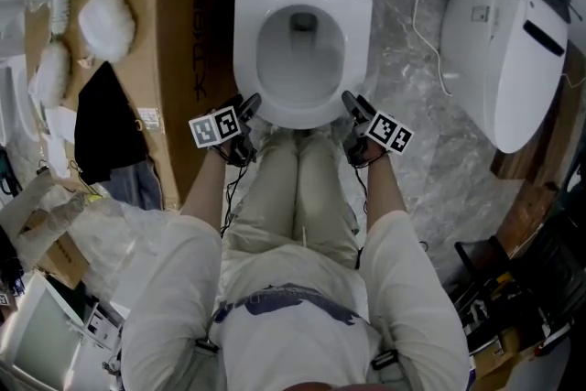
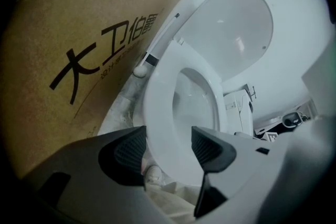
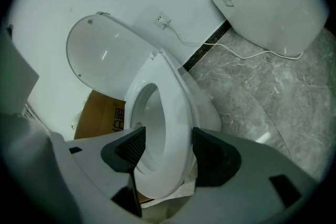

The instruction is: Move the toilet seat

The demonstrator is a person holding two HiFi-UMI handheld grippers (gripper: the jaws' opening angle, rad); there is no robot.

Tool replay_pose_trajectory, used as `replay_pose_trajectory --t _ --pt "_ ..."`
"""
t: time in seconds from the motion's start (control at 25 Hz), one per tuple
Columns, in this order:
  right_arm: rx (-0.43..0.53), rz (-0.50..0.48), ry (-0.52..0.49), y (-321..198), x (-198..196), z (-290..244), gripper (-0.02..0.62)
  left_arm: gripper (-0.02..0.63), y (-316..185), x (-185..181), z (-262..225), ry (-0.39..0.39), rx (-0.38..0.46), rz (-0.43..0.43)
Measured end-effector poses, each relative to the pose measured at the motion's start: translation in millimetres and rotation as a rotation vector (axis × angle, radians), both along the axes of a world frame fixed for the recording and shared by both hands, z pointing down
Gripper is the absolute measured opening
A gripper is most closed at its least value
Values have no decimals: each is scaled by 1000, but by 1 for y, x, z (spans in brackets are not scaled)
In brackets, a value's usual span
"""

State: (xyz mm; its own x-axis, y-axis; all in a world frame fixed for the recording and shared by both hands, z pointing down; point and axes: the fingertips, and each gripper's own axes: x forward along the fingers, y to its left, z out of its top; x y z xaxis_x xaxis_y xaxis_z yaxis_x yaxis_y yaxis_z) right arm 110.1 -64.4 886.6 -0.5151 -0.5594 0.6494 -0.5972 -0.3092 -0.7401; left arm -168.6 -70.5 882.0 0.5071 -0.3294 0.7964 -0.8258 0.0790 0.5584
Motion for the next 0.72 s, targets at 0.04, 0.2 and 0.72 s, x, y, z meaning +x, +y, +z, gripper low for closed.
replay_pose_trajectory --t 0.04,0.2,0.72 --pt "-2 6 -5 0 1 -2 290 252 0 0 -2 0 -3 -2" --pt "-6 12 -15 -1 1 -8 290 252 0 1 -10 2 -8 -1" --pt "-22 35 -59 -1 2 -33 298 252 -3 1 -35 -4 -25 -12"
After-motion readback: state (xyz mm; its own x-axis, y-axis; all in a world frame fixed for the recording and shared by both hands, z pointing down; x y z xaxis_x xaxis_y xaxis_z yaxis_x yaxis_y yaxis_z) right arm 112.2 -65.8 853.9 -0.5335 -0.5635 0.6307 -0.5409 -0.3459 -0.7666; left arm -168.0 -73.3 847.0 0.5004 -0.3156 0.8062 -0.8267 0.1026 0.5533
